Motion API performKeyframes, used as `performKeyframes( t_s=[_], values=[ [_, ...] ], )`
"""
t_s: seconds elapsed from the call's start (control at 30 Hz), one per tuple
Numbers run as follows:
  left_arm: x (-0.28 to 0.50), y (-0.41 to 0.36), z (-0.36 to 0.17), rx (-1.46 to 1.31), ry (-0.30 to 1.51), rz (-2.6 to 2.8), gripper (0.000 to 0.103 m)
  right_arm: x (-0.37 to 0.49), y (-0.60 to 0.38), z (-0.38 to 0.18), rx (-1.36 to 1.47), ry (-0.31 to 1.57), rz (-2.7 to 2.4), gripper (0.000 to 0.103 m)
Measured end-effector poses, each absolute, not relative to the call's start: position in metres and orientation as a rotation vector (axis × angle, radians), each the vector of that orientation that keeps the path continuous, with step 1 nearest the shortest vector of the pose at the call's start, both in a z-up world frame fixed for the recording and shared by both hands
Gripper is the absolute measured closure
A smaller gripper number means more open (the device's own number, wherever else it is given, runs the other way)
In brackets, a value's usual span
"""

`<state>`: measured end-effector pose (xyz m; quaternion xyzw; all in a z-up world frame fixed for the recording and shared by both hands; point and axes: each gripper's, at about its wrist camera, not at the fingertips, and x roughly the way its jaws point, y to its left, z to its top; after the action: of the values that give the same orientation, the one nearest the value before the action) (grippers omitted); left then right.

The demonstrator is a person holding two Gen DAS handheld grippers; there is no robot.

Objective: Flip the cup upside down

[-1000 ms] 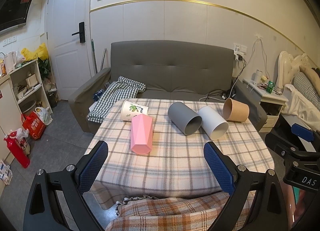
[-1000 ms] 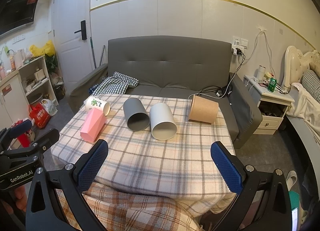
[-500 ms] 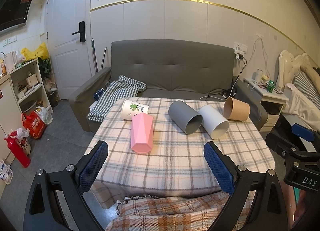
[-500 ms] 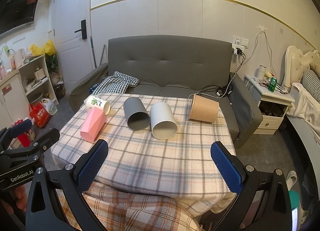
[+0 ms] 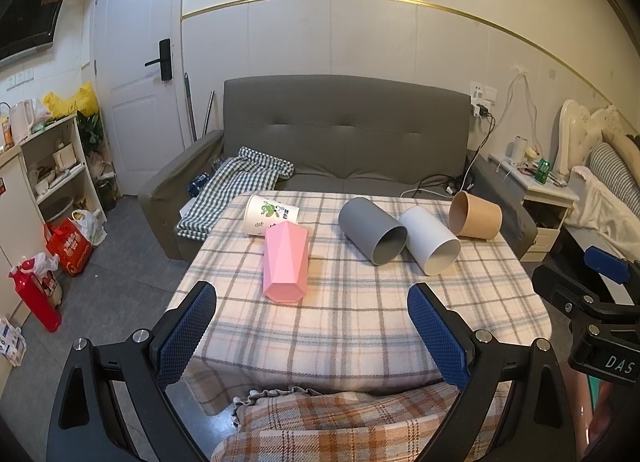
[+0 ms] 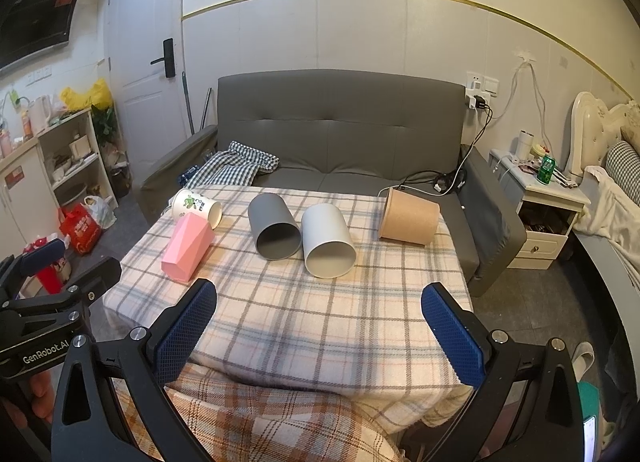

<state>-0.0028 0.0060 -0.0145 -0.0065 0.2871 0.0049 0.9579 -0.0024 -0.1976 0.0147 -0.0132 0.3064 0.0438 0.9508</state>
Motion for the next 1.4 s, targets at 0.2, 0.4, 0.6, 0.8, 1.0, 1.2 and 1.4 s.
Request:
performKeyframes(
  t_s=[0.2,0.4,0.6,0.8,1.0,1.2,1.4],
  values=[
    [-0.004,0.011,-0.017,-0.019,0.599,0.017,0.004,0.002,-0.198,0.013,-0.031,0.634,0.093,0.0],
    [0.004,0.017,-0.014,-0.041,0.639,0.032,0.004,0.009,-0.194,0.015,-0.059,0.642,0.11,0.0],
    [0.018,0.036,-0.008,-0.05,0.669,0.084,0.004,0.027,-0.182,0.019,-0.111,0.662,0.174,0.0],
    [0.044,0.071,0.0,-0.052,0.673,0.148,0.004,0.066,-0.155,0.028,-0.171,0.676,0.272,0.0],
    [0.087,0.108,-0.01,-0.066,0.717,0.236,0.004,0.125,-0.113,0.029,-0.265,0.711,0.392,0.0],
    [0.124,0.141,-0.03,-0.078,0.778,0.315,0.004,0.195,-0.055,0.008,-0.376,0.807,0.548,0.0],
    [0.16,0.173,-0.053,-0.102,0.837,0.372,0.004,0.261,0.001,-0.035,-0.444,0.932,0.644,0.0]
  ],
)
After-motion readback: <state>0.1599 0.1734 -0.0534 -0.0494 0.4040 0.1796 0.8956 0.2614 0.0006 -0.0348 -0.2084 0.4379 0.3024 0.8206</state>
